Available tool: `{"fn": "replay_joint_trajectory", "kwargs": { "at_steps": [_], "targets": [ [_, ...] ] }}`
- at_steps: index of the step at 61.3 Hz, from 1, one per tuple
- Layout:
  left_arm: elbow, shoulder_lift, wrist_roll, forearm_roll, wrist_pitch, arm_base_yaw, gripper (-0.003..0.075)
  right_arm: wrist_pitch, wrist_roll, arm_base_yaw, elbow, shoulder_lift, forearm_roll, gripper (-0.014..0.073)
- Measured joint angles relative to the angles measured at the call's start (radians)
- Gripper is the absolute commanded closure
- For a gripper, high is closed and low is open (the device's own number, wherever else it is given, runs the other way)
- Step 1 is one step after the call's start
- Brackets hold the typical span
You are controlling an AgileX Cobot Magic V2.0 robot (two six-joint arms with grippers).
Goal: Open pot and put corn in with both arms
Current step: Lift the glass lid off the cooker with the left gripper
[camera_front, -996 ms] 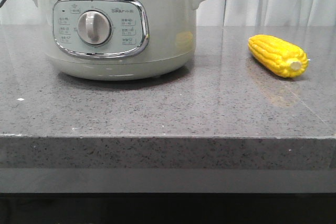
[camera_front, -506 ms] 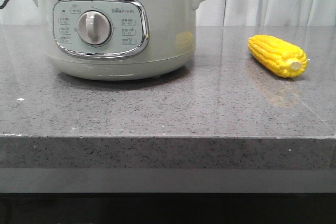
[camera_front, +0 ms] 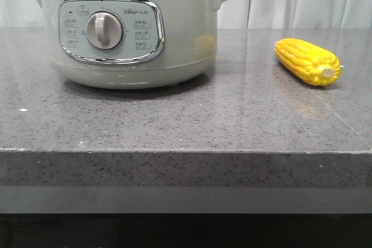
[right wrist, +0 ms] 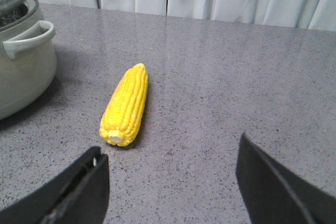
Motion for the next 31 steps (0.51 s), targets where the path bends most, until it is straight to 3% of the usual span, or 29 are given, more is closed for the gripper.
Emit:
{"fn": "replay_joint_trajectory", "kwargs": {
  "at_steps": [11,31],
  "targets": [
    [-0.097,-0.012,0.000,0.008,0.027,0.000,0.0512,0.002,0.000,0.000,0.000,0.000,0.000,0.0065],
    [-0.106,-0.041,-0.045,0.055,0.050,0.002,0.0512,0.004,0.000,0.000,-0.002,0.029,0.000,0.0065]
  ]
}}
